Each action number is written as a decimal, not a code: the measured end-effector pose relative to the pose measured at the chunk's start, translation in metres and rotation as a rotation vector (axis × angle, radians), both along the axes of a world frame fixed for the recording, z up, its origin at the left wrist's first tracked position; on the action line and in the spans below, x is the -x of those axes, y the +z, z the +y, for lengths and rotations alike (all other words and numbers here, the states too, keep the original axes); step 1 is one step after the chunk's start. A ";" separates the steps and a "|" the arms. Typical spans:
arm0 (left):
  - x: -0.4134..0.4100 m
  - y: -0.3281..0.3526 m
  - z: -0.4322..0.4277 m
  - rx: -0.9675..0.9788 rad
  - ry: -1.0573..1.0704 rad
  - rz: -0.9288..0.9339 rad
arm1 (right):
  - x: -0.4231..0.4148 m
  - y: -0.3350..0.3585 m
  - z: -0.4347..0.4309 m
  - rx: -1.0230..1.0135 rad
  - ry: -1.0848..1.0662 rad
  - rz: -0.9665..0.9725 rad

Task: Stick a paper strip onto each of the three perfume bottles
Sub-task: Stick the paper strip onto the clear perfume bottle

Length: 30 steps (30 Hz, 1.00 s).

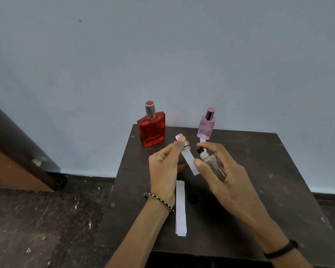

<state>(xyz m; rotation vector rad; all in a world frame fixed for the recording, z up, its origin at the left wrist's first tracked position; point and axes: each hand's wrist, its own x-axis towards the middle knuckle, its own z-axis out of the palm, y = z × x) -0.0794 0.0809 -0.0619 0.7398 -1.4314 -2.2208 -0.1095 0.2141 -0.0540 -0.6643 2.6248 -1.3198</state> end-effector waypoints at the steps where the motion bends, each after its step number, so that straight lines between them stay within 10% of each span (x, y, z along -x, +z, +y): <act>1: 0.000 0.000 0.000 -0.001 -0.001 -0.003 | -0.002 0.000 -0.002 -0.022 0.021 0.040; 30: -0.001 -0.001 0.003 -0.031 -0.066 -0.027 | -0.007 0.007 -0.013 -0.503 0.170 0.137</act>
